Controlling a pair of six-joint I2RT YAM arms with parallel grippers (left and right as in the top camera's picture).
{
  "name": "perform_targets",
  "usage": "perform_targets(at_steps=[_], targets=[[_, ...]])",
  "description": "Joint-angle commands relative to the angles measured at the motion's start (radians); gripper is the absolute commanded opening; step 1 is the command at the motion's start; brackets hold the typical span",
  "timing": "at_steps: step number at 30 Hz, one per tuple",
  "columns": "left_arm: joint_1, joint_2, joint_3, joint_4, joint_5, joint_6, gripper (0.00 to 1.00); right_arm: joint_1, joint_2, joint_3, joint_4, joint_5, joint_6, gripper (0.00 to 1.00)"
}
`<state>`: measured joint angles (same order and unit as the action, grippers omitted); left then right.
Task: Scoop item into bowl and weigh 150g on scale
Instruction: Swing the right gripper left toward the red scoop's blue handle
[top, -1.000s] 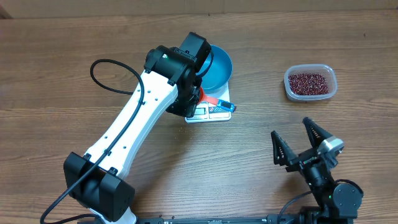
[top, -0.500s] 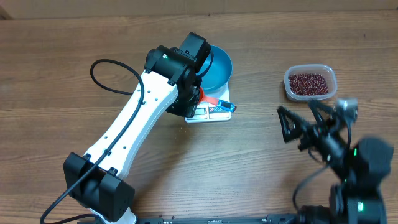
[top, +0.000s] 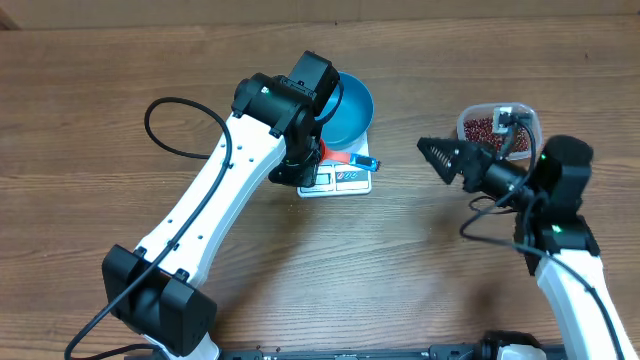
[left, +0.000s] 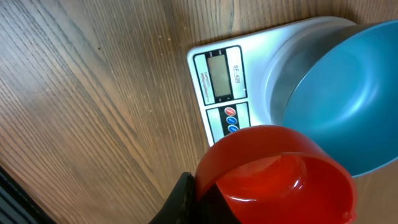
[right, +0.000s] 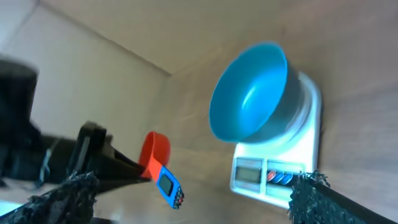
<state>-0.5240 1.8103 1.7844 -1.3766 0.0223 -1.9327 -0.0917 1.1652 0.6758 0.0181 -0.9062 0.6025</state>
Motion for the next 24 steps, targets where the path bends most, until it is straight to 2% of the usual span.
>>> perform_targets(at_steps=[1, 7, 13, 17, 24], targets=[[-0.008, -0.004, 0.019, 0.005, 0.024, -0.052, 0.04, -0.003, 0.048, 0.019, 0.030, -0.041, 0.235, 1.00], [-0.008, -0.004, 0.019, 0.049, 0.070, -0.066, 0.05, 0.023, 0.077, 0.019, 0.064, -0.068, 0.266, 1.00], [-0.008, -0.004, 0.019, 0.093, 0.128, -0.073, 0.04, 0.122, 0.077, 0.019, 0.108, -0.068, 0.266, 1.00], [-0.008, -0.004, 0.019, 0.103, 0.136, -0.073, 0.04, 0.201, 0.077, 0.019, 0.195, -0.053, 0.294, 1.00], [-0.008, -0.004, 0.019, 0.102, 0.184, -0.039, 0.04, 0.251, 0.077, 0.019, 0.227, -0.045, 0.314, 1.00]])
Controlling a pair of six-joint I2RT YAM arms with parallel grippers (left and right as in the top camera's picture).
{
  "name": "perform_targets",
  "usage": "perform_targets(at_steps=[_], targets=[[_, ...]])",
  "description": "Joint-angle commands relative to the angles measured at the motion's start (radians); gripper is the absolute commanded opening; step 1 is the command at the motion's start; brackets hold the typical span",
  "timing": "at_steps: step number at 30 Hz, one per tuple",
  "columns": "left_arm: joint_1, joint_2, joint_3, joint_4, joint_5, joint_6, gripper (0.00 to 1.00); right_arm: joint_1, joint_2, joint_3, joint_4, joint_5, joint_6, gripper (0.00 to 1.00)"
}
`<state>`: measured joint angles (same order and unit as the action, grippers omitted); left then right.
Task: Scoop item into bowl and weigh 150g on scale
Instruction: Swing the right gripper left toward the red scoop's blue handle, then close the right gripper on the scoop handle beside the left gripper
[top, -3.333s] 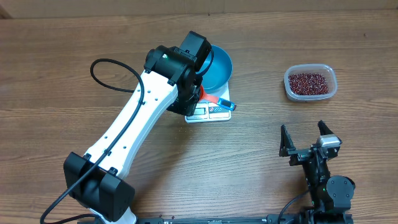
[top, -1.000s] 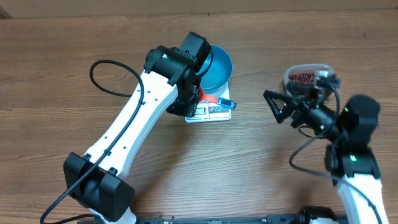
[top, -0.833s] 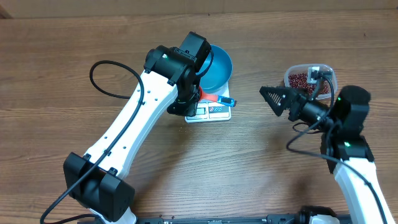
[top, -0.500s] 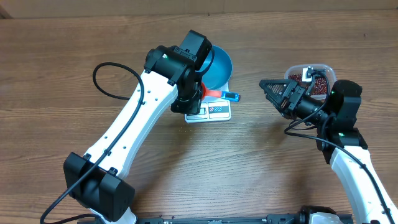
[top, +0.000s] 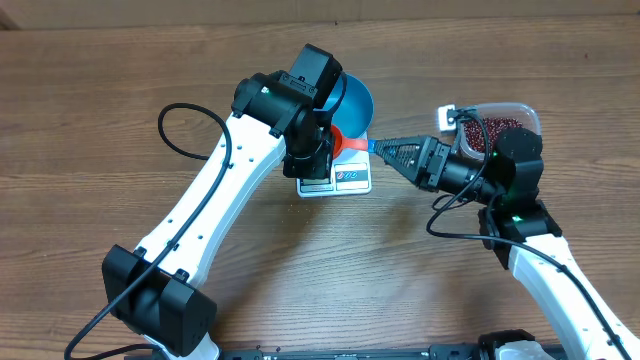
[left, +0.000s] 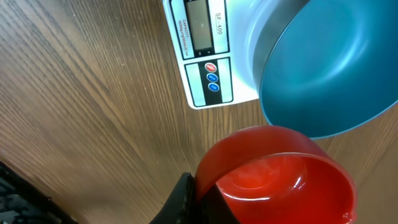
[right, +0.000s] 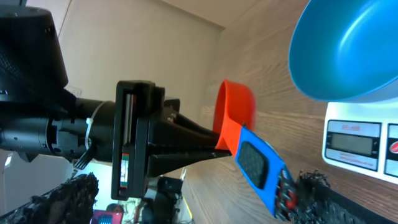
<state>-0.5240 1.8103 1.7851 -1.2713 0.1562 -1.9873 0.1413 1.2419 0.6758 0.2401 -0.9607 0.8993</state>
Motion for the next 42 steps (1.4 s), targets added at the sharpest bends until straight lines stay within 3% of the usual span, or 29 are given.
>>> perform_targets(at_steps=[1, 27, 34, 42], targets=[[-0.008, -0.004, 0.018, -0.003, 0.062, 0.021, 0.04, 0.023, 0.000, 0.019, 0.005, 0.010, 0.017, 1.00], [-0.062, -0.004, 0.018, 0.027, 0.080, -0.019, 0.04, 0.095, 0.000, 0.019, 0.058, 0.149, 0.069, 1.00], [-0.062, -0.004, 0.018, 0.001, 0.080, -0.069, 0.05, 0.095, 0.000, 0.019, 0.058, 0.154, 0.061, 0.89], [-0.062, -0.004, 0.018, -0.011, 0.050, -0.097, 0.04, 0.095, 0.000, 0.019, 0.057, 0.156, 0.061, 0.85]])
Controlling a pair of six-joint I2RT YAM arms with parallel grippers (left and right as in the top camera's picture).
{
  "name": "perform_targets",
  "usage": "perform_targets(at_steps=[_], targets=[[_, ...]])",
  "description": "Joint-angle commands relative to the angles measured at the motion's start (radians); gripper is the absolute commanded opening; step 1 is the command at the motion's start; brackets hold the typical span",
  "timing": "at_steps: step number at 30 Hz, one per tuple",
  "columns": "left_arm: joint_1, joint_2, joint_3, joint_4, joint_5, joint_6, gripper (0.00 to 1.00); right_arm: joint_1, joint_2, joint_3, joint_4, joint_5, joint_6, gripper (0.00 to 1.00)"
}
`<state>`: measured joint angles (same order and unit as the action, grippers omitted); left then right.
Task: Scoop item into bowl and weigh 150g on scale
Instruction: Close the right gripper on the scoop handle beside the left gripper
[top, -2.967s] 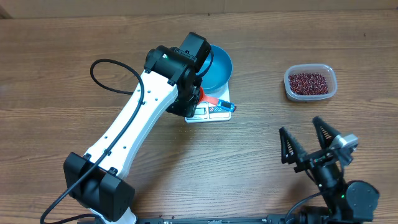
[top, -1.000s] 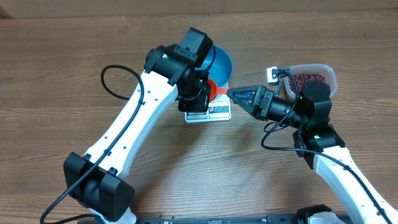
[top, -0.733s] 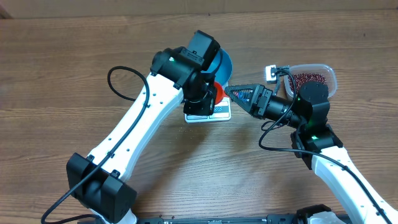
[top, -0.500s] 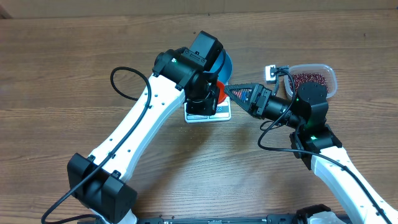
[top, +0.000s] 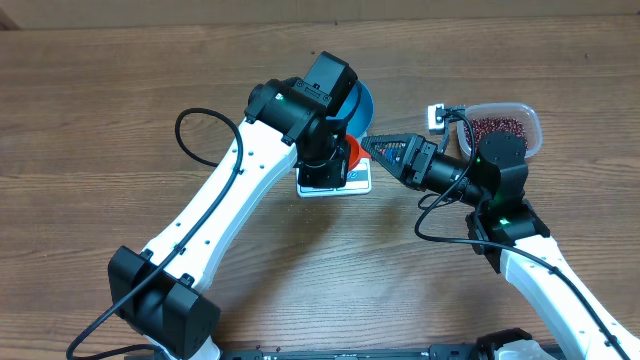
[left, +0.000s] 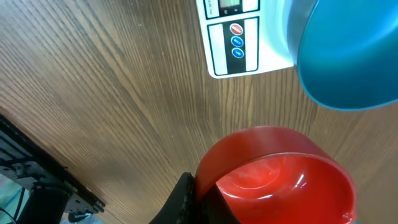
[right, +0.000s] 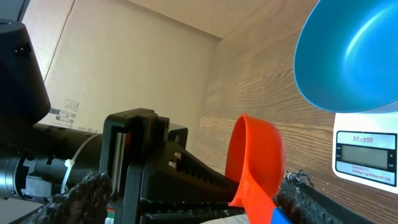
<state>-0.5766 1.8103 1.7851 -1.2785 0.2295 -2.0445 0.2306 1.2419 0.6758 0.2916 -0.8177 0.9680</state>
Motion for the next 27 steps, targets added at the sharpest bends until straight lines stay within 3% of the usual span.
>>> perform_targets(at_steps=[1, 27], targets=[[-0.009, -0.004, 0.018, -0.002, -0.023, -0.039, 0.04, 0.006, 0.000, 0.019, 0.006, 0.013, -0.007, 0.84], [-0.005, -0.004, 0.018, 0.032, -0.065, -0.040, 0.04, 0.006, 0.000, 0.019, 0.011, 0.032, -0.033, 0.75]])
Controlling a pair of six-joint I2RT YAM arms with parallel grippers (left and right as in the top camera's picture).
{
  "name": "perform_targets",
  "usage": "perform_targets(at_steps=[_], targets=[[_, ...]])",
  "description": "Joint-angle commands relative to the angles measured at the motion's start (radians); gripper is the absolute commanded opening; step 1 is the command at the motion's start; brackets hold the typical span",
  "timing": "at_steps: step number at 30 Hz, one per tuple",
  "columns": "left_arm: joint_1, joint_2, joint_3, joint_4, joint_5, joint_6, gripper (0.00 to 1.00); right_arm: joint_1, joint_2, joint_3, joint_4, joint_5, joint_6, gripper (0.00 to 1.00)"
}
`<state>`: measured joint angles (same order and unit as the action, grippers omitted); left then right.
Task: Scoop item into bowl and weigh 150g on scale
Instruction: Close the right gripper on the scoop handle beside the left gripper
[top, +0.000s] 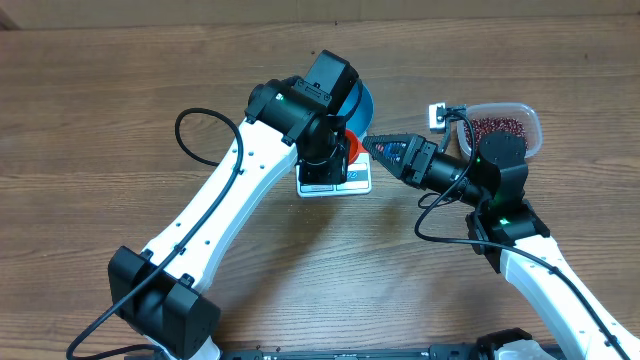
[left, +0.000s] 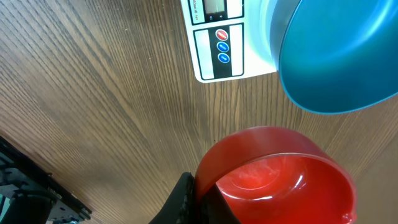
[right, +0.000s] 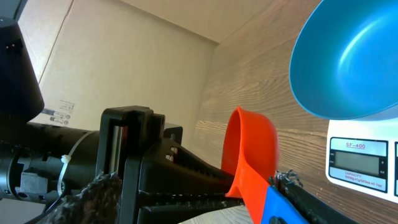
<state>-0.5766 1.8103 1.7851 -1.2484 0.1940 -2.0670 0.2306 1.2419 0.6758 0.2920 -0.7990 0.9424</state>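
Note:
A red scoop (left: 280, 177) with a blue handle (right: 291, 208) is held in my left gripper (left: 198, 193), which is shut on it just right of the white scale (top: 336, 180). The scoop's cup looks empty. The blue bowl (top: 358, 100) sits on the scale and is empty too. My right gripper (top: 385, 148) is open, pointing left at the scoop (right: 252, 152). The blue handle lies between its fingers, close against the right finger (right: 308, 196). A clear tub of red beans (top: 500, 126) stands at the right, behind the right arm.
The scale's display and buttons (left: 214, 31) face the table's front. A black cable (top: 200, 125) loops left of the left arm. The table's far edge (top: 320, 20) runs along the top.
The two grippers have drawn slightly closer. The blue handle now shows beside my right gripper's right finger. Both grippers keep their states.
My left gripper held the scoop over the scale's front while the right gripper stood open by the bean tub. Then the right gripper was beside the scoop's handle. Later the scoop was further right, off the scale, and now the handle is between the right fingers.

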Motion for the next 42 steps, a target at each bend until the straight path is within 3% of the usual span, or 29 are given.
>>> perform_targets(at_steps=[1, 7, 14, 31, 36, 42], targets=[[-0.005, -0.004, 0.018, 0.005, -0.032, -0.017, 0.04, 0.006, 0.000, 0.019, 0.010, 0.013, -0.008, 0.75], [-0.006, -0.004, 0.018, 0.016, -0.036, -0.017, 0.04, 0.006, 0.000, 0.019, 0.010, 0.013, -0.008, 0.66], [-0.006, -0.004, 0.018, 0.020, -0.036, -0.017, 0.04, 0.006, 0.000, 0.019, 0.010, 0.013, -0.008, 0.45], [-0.006, -0.004, 0.018, 0.031, -0.035, -0.017, 0.05, 0.006, 0.000, 0.019, 0.002, 0.014, -0.008, 0.31], [-0.006, -0.004, 0.018, 0.031, -0.036, -0.017, 0.06, 0.006, 0.000, 0.019, 0.002, 0.014, -0.008, 0.24], [-0.006, -0.004, 0.018, 0.032, -0.036, -0.017, 0.09, 0.006, 0.000, 0.019, 0.001, 0.014, -0.008, 0.09]])
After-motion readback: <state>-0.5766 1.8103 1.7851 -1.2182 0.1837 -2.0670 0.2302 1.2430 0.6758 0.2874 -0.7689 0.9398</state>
